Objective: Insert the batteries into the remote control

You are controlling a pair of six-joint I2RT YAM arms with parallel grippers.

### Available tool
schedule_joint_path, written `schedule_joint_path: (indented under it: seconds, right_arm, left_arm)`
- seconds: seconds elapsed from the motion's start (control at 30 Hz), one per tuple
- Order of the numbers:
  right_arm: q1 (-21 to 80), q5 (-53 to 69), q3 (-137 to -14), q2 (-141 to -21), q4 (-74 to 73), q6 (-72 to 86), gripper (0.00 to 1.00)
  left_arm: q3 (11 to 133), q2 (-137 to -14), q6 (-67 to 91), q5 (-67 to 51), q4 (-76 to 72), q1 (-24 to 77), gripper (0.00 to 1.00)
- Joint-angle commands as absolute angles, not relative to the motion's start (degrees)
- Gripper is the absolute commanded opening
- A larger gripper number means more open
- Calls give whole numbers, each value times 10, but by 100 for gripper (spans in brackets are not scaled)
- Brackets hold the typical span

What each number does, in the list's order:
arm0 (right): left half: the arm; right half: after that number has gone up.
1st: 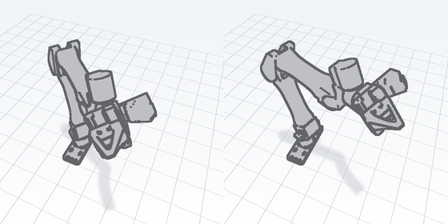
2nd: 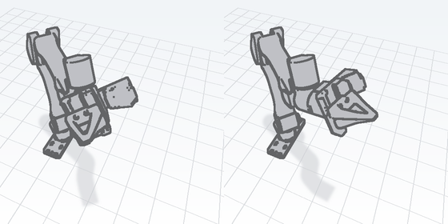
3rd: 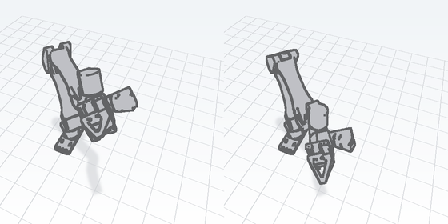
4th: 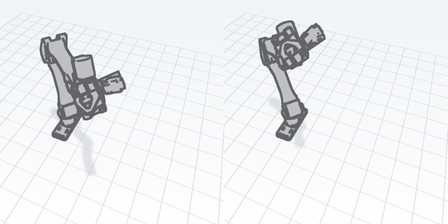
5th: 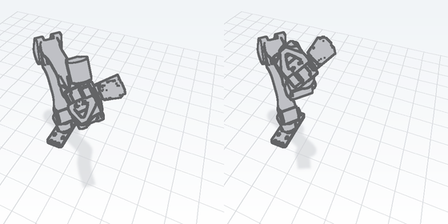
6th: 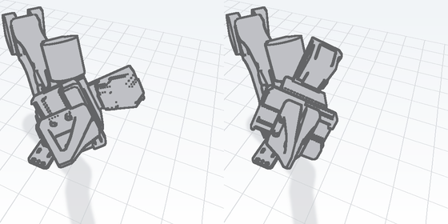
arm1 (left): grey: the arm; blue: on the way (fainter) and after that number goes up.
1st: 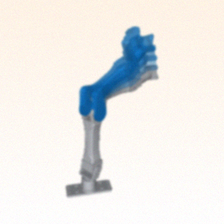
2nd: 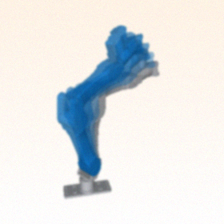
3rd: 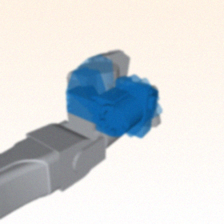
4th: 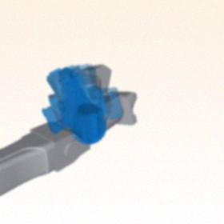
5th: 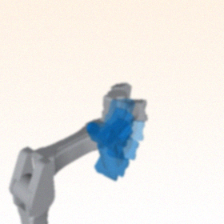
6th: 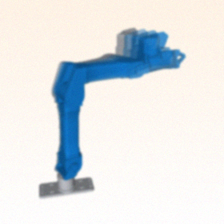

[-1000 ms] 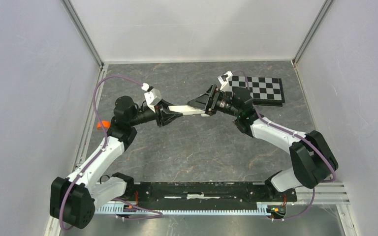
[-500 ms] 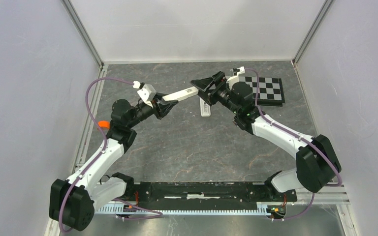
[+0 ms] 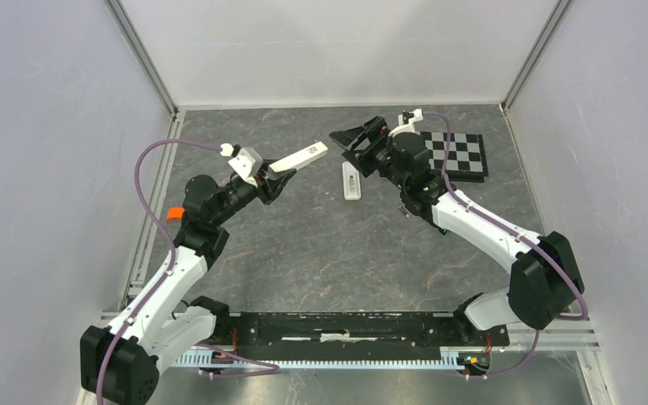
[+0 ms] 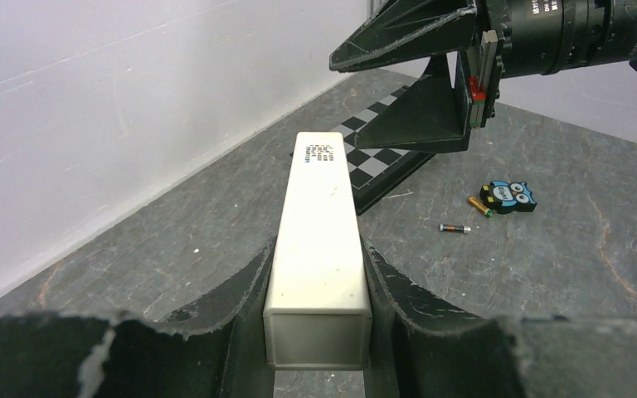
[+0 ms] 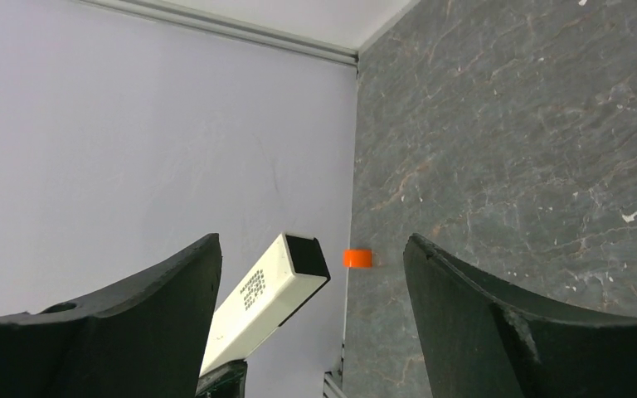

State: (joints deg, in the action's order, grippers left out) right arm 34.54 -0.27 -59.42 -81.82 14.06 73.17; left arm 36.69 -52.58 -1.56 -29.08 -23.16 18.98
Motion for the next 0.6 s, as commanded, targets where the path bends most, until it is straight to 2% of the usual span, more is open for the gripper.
schedule_joint_path:
  seconds: [0.0,0.1,0.4,0.47,0.57]
  right_arm:
    - [346,23,-602,-811,184,738,85]
    - [362,68,-629,-841,196,767,85]
    - [393,81,-664,-881,227,819,84]
    - [393,81,-667,-888,239,831,79]
    - [393,86,-681,-902,240,837,66]
  left_arm:
    - [392,-539,10,-304,-287,191,2]
    - [398,-563,24,-281,-326,204,2]
    - [413,-605,28,-261,-365,218,2]
    - [411,-605,30,-265,-365,221,2]
    - [405,-603,37,-264,-368,223,2]
